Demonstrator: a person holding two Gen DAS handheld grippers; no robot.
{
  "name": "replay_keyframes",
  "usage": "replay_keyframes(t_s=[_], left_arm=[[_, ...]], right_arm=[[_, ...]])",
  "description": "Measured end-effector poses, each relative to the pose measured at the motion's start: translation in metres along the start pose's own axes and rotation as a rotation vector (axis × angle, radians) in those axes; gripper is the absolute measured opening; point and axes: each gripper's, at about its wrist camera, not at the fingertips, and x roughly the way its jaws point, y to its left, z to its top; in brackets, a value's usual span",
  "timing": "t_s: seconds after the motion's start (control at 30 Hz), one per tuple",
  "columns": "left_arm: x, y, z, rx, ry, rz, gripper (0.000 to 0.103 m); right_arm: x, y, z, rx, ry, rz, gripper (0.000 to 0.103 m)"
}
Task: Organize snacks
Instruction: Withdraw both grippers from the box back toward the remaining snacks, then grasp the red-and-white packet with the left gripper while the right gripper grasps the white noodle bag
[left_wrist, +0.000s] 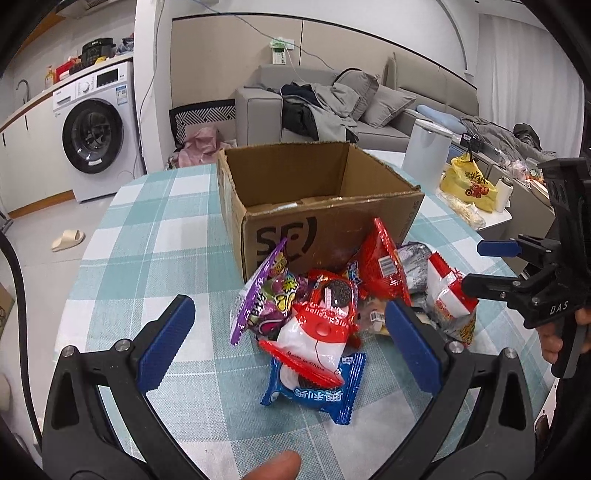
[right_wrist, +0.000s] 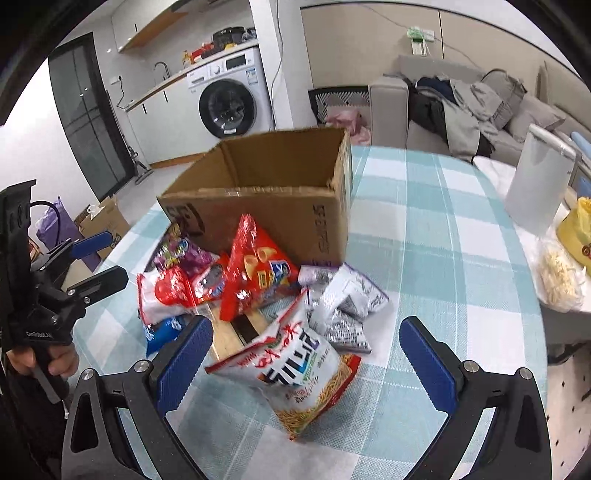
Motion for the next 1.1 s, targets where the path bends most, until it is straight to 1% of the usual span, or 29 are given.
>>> replay_keyframes(t_s=[0.1,0.3,0.5,0.63,0.83,1.0,1.1], left_arm=[[0.008,0.001,-0.003,-0.001,0.029,-0.011,0.102],[0.020,-0.001,-0.008,0.013,0.063,-0.015,0.102],[0.025,-0.004,-0.011,0.028,0.082,-0.018,0.102],[0.029,-0.007,-0.013,0.043,0.101,-0.023,0.102],[0.038,-0.010,-0.017,0.060,0.133,-0.020,0.102],[0.048,-0.007,-0.022,0.047,0.154,-0.015,0.102],[0.054,-0.001,-0.023,0.026,0.162,-0.008,0.102]], right_arm=[[0.008,-0.003,-0.005,0.004,0.033,0.040,0.103],[0.010,0.000,-0.009,0.001,0.049,0.063,0.103],[0.007,0.008,-0.010,-0.039,0.055,0.100,0.103],[0.006,0.012,-0.012,-0.063,0.058,0.108,0.103],[0.017,0.012,-0.016,-0.075,0.094,0.103,0.103],[0.025,0.009,-0.018,-0.066,0.114,0.087,0.103],[0.028,0.005,-0.019,-0.050,0.119,0.094,0.103]])
